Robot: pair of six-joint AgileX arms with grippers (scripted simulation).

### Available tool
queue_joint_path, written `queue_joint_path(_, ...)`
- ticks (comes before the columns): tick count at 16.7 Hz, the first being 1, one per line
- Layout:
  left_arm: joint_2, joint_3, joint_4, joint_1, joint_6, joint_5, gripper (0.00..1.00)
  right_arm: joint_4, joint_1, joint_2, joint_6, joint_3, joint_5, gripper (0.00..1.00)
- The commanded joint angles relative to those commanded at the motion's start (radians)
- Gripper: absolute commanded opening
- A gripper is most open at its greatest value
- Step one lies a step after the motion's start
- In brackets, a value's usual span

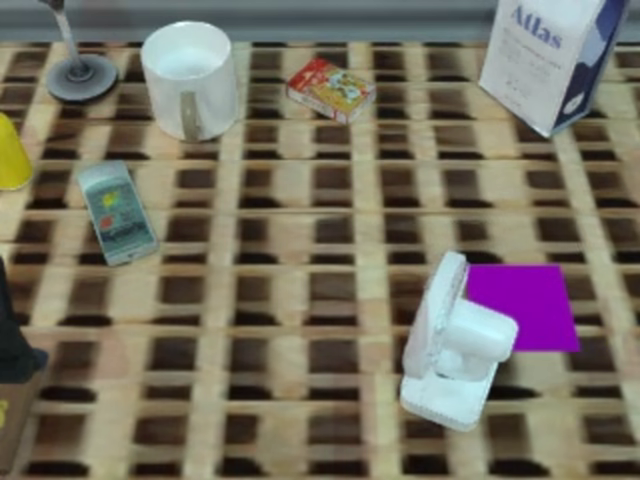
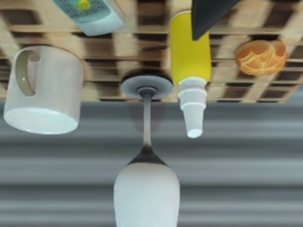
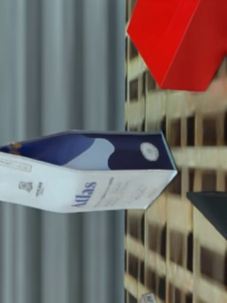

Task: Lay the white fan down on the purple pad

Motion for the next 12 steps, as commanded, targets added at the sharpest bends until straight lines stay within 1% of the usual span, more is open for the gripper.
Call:
queue_joint_path(3,0.0,0.0,0.0,0.0,0.0,0.0,1.0,-0.01,0.005,0.01,0.006,0.009,0.0,1.0)
queue_joint_path(5,0.0,0.0,0.0,0.0,0.0,0.0,1.0,-0.061,0.032,0.062,0.04,0.058,-0.001,1.0)
queue_joint_path(8,0.0,0.0,0.0,0.0,0.0,0.0,1.0,-0.206,0.1,0.219,0.138,0.203,0.0,1.0)
queue_joint_path(12,0.0,0.0,0.0,0.0,0.0,0.0,1.0,-0.465,0.224,0.554,0.335,0.511,0.005,1.0)
